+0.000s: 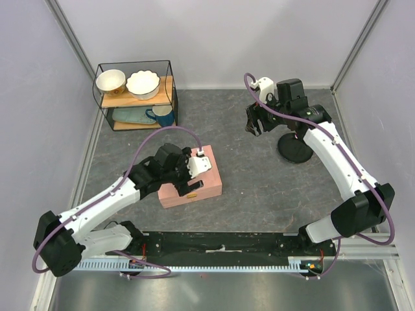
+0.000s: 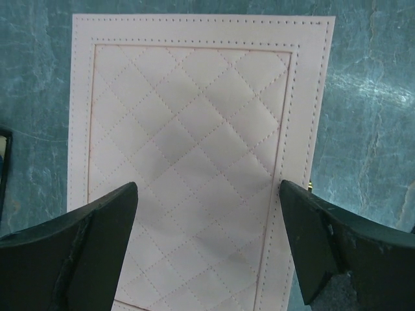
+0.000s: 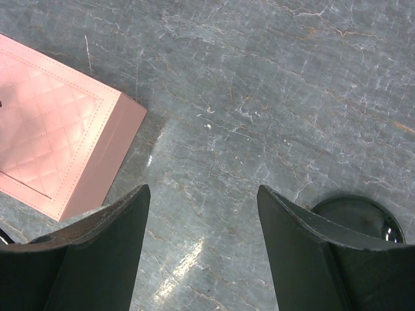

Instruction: Organize the mixed jewelry

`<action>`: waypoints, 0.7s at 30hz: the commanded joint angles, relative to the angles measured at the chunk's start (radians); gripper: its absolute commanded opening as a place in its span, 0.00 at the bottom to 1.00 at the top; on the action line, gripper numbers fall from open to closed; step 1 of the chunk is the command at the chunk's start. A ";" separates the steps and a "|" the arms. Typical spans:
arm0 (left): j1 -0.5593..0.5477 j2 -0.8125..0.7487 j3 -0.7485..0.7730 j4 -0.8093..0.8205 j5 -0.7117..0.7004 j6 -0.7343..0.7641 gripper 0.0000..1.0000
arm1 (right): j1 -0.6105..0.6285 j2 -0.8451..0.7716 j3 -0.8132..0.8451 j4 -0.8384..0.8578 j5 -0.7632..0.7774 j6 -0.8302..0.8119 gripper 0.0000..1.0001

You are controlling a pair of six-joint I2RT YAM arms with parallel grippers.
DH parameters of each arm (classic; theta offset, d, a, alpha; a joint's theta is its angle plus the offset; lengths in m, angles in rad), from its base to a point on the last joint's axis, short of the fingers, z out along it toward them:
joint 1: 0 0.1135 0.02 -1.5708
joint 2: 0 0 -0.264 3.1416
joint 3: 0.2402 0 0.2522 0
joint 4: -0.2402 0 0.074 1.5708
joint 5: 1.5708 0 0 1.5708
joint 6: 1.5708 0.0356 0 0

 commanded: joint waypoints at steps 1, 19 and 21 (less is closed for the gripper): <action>-0.035 0.056 -0.120 0.007 -0.078 0.015 0.97 | -0.001 -0.036 -0.002 0.020 0.005 -0.016 0.75; 0.011 -0.148 0.009 -0.022 -0.127 -0.069 0.99 | -0.013 -0.018 0.085 0.019 0.141 -0.032 0.78; 0.066 -0.142 0.100 -0.036 -0.087 -0.092 0.99 | -0.019 -0.010 0.114 0.020 0.183 -0.038 0.79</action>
